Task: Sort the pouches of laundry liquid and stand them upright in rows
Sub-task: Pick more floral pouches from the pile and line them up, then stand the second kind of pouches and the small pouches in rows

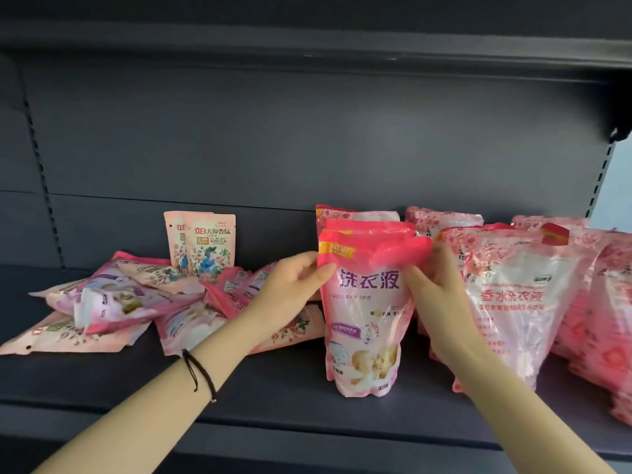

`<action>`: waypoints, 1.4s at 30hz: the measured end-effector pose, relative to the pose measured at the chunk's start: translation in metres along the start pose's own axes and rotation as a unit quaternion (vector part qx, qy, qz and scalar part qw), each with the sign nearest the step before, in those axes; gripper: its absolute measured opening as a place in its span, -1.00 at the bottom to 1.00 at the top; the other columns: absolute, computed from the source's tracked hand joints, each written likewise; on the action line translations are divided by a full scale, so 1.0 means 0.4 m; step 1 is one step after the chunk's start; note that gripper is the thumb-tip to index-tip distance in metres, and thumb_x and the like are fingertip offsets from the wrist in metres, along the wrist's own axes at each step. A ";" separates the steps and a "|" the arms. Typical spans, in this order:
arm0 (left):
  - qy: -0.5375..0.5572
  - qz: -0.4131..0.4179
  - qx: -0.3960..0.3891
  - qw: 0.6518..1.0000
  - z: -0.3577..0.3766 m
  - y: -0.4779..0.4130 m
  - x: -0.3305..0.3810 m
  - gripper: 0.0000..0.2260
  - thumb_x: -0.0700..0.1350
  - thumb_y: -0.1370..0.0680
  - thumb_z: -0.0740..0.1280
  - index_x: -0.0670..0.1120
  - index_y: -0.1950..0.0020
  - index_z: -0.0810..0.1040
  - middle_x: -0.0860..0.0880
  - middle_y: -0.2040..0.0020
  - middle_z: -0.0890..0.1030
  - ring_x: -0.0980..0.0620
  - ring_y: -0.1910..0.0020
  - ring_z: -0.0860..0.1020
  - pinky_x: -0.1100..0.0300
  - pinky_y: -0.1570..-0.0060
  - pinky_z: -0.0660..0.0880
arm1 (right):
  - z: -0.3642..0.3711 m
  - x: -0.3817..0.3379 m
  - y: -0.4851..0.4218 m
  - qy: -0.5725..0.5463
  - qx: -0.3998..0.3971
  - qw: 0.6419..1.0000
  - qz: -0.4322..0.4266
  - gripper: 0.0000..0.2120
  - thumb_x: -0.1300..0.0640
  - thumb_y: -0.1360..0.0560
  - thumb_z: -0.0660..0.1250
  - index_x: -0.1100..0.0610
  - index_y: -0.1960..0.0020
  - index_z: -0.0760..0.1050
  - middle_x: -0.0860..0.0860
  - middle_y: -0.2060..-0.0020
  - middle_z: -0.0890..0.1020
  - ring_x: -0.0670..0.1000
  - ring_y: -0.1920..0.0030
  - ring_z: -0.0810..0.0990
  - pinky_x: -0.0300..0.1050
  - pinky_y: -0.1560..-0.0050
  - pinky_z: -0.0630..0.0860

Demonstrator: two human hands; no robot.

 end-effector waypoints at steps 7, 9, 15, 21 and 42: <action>-0.282 -0.005 -0.087 0.955 -0.172 -0.004 0.095 -0.61 0.35 -0.43 0.17 0.17 0.00 0.62 0.25 0.02 0.66 0.32 0.00 0.58 0.22 -0.08 0.50 | 0.066 -0.311 -0.062 0.161 -0.063 0.951 -0.255 -0.80 0.26 -0.50 0.23 -0.01 0.01 0.52 -0.16 0.07 0.62 -0.31 0.08 0.55 -0.55 0.10 0.37; -0.389 -0.024 -0.109 0.914 -0.225 -0.012 0.102 -0.61 0.36 -0.45 0.15 0.18 -0.01 0.61 0.25 0.04 0.64 0.34 0.03 0.56 0.22 -0.09 0.50 | 0.147 -0.356 -0.080 0.250 -0.157 0.914 -0.278 -0.83 0.26 -0.51 0.25 0.05 0.08 0.57 -0.14 0.14 0.63 -0.27 0.15 0.55 -0.50 0.15 0.40; -0.640 0.008 -0.189 0.745 -0.314 -0.018 0.064 -0.67 0.33 -0.52 0.14 0.20 -0.10 0.54 0.23 -0.01 0.60 0.17 0.00 0.54 0.15 0.00 0.49 | 0.386 -0.354 -0.029 0.427 -0.359 0.771 -0.307 -0.83 0.09 -0.51 0.20 0.01 0.06 0.57 -0.13 0.19 0.63 -0.10 0.17 0.59 0.00 0.06 0.55; -0.681 0.082 -0.231 0.690 -0.377 -0.023 -0.025 -0.67 0.28 -0.55 0.15 0.14 -0.16 0.52 0.10 0.07 0.56 0.01 0.06 0.54 0.13 0.06 0.46 | 0.551 -0.284 -0.011 0.528 -0.363 0.688 -0.341 -0.87 -0.01 -0.52 0.16 -0.07 0.08 0.49 -0.19 0.18 0.55 -0.08 0.17 0.53 -0.15 0.17 0.48; -0.345 0.032 -0.270 0.898 -0.430 -0.102 -0.225 -0.68 0.36 -0.45 0.24 0.23 -0.08 0.55 0.31 -0.06 0.57 0.35 -0.06 0.48 0.36 0.02 0.39 | 0.608 0.039 -0.065 0.652 -0.255 0.706 -0.108 -0.87 0.09 -0.43 0.26 0.06 0.16 0.58 -0.02 0.23 0.64 0.08 0.17 0.63 -0.14 0.30 0.38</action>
Point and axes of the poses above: each hand's wrist, its own y-axis away from the middle knuckle, its own z-axis out of the palm, x = y × z, the point moved 9 cm from there along -y, towards the middle knuckle
